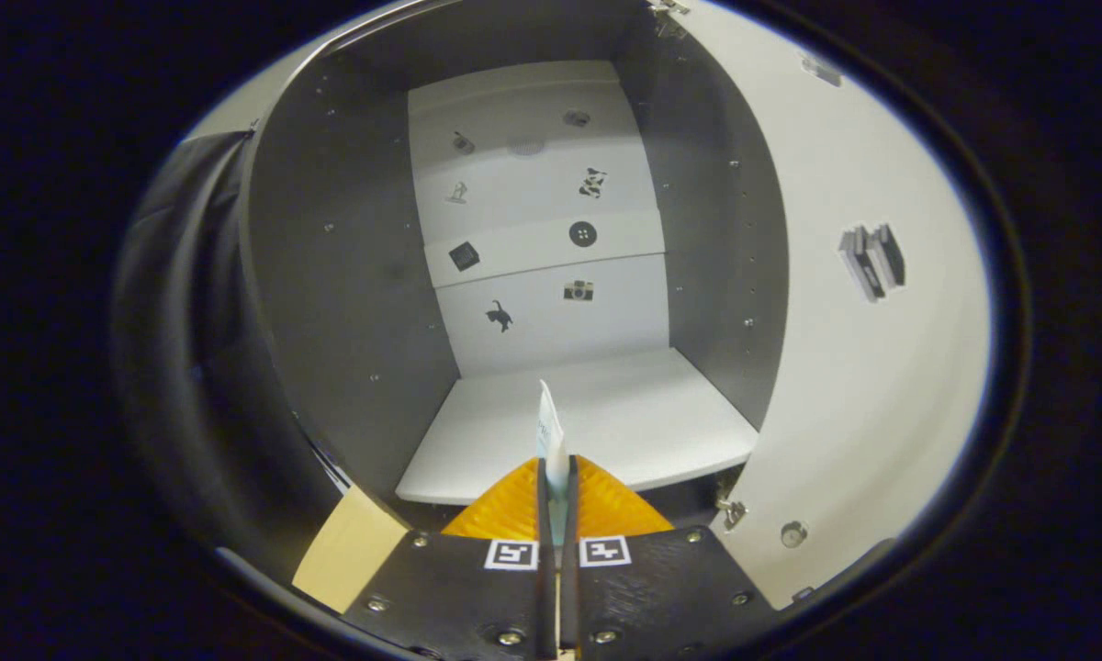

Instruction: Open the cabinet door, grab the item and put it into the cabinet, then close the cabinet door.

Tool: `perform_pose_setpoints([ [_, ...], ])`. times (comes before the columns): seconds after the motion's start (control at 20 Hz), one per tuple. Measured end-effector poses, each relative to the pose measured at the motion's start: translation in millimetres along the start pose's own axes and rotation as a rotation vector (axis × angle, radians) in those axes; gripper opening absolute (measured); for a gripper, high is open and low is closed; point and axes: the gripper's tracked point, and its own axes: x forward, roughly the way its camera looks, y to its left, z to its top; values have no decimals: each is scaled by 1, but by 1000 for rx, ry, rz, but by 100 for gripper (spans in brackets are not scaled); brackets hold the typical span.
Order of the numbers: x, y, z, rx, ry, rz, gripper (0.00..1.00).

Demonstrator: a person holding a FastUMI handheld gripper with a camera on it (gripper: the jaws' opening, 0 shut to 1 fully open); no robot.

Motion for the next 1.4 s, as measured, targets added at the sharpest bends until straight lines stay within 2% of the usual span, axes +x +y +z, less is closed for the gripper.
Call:
perform_pose_setpoints([
  [0.4, 53, 8, 13, -45, -28, -1, 2],
  [0.8, 57, 21, 8, -103, -41, 29, 3],
  [0.85, 59, 24, 8, -100, -39, 42, 11],
  [1.0, 59, 26, 12, -85, -46, 59, 17],
  [1.05, 58, 26, 14, -80, -56, 60, 23],
  [1.2, 49, 24, 17, -81, -70, 57, 30],
  [1.4, 21, 19, 30, -99, -133, 43, 30],
])
